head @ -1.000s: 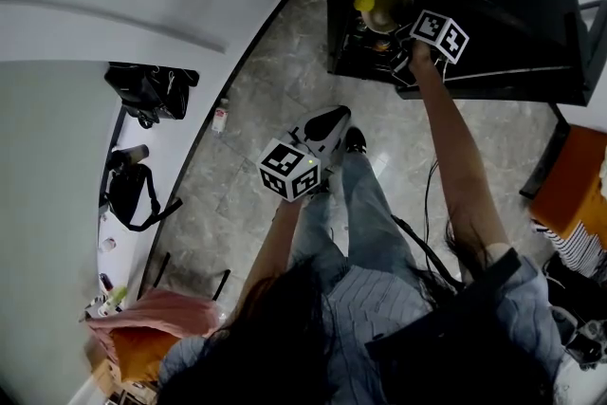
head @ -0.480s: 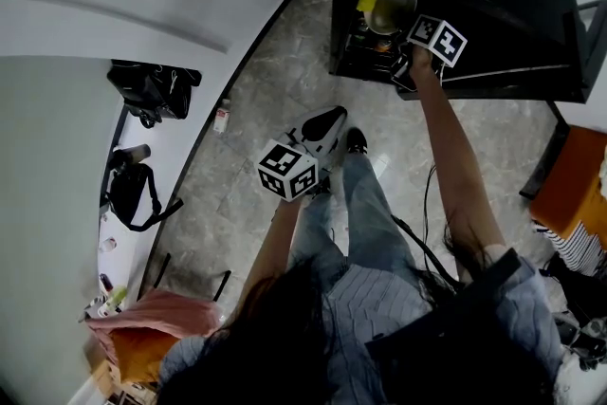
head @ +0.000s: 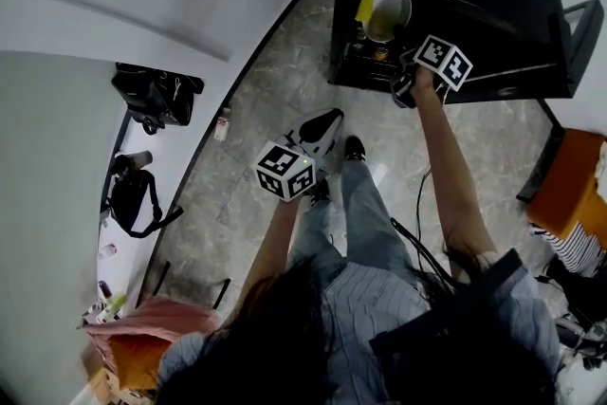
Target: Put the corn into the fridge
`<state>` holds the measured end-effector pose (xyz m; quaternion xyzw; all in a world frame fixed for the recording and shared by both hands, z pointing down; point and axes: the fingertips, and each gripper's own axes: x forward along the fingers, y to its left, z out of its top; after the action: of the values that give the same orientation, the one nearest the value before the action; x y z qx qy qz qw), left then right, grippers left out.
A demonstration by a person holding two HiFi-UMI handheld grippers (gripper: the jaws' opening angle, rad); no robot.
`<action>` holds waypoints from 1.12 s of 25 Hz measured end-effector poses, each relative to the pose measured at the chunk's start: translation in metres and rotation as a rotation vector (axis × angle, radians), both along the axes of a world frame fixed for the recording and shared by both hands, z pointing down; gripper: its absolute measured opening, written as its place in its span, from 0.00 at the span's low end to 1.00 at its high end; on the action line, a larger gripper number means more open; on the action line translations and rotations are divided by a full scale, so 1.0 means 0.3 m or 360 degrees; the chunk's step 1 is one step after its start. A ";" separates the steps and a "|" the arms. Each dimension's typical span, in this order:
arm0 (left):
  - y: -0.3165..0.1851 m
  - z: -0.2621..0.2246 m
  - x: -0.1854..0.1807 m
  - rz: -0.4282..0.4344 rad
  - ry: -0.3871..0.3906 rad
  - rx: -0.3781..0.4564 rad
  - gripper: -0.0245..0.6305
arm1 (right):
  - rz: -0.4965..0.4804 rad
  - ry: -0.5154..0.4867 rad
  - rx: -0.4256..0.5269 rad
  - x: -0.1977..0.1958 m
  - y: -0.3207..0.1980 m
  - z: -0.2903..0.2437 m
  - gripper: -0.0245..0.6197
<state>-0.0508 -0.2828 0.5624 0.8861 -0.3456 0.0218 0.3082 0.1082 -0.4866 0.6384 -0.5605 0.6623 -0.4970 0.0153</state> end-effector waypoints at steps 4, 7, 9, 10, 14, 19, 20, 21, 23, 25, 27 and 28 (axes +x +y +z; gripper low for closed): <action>-0.006 -0.042 -0.012 0.0010 0.0005 0.0040 0.05 | -0.0097 -0.0061 0.0069 -0.058 0.060 -0.086 0.37; 0.000 -0.084 -0.013 0.0025 0.0016 0.0071 0.05 | -0.0142 -0.0126 0.0136 -0.096 0.117 -0.162 0.37; 0.008 -0.110 -0.010 0.0040 0.0013 0.0094 0.05 | -0.0166 -0.0179 0.0168 -0.118 0.162 -0.211 0.37; 0.013 -0.123 -0.011 0.0045 0.0012 0.0105 0.05 | -0.0177 -0.0207 0.0180 -0.130 0.188 -0.235 0.37; 0.058 -0.174 -0.023 0.0062 0.0023 0.0130 0.05 | -0.0213 -0.0299 0.0220 -0.187 0.312 -0.332 0.28; 0.132 -0.211 -0.036 0.0086 0.0033 0.0134 0.05 | -0.0261 -0.0313 0.0303 -0.242 0.451 -0.438 0.27; 0.150 -0.218 -0.040 0.0094 0.0032 0.0135 0.05 | -0.0264 -0.0323 0.0321 -0.253 0.476 -0.459 0.27; 0.167 -0.224 -0.042 0.0101 0.0029 0.0136 0.05 | -0.0266 -0.0330 0.0339 -0.262 0.501 -0.480 0.27; 0.202 -0.241 -0.046 0.0112 0.0027 0.0137 0.05 | -0.0271 -0.0328 0.0371 -0.272 0.555 -0.521 0.27; 0.241 -0.264 -0.050 0.0125 0.0033 0.0144 0.05 | -0.0272 -0.0318 0.0394 -0.278 0.612 -0.553 0.27; 0.280 -0.288 -0.058 0.0136 0.0044 0.0157 0.05 | -0.0269 -0.0319 0.0413 -0.287 0.666 -0.581 0.27; 0.298 -0.299 -0.064 0.0141 0.0049 0.0165 0.05 | -0.0267 -0.0319 0.0423 -0.294 0.693 -0.594 0.27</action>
<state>-0.0701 -0.1935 0.4728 0.9154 -0.3019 0.0038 0.2661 0.0199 -0.2788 0.4603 -0.4440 0.7617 -0.4579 0.1137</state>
